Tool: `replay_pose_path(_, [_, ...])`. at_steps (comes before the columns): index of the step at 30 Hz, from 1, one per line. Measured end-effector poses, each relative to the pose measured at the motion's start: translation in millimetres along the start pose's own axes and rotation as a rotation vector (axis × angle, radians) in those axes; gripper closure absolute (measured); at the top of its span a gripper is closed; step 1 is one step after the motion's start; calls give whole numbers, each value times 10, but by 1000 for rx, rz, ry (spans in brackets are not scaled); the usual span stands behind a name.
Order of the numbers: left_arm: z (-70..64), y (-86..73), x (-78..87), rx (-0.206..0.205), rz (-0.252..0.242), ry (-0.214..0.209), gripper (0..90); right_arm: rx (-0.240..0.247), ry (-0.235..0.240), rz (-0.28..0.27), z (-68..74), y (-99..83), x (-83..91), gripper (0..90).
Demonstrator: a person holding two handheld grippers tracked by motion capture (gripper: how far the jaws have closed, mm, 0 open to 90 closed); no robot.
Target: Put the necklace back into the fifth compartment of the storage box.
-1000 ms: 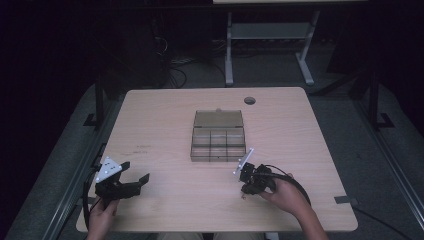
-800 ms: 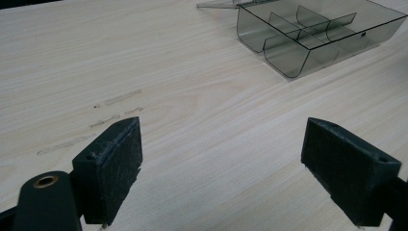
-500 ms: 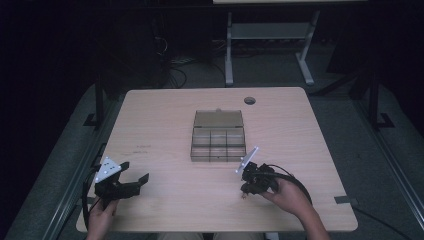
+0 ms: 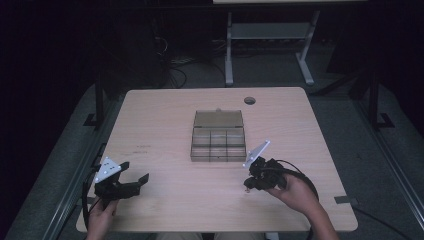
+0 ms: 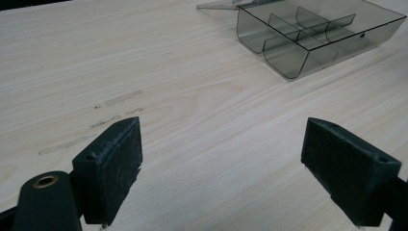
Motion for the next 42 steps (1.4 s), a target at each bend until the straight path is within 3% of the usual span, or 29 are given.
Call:
replay_pose_path(11, [-4, 3, 9, -3, 1, 1, 141, -14, -12, -38, -52, 21, 174, 875])
replay_pose_path(42, [3, 9, 15, 4, -7, 2, 141, -34, -10, -78, -295, 217, 380, 875])
Point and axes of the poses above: each handheld gripper's, and its own axes: x roughly backward along the jaws, y roughly out of its top, z roughly to its left, the point moved 3 cm from there along -x, roughly forward along the jaws, and after that the axes turned 6 degrees about x, right-handed, at the moved point
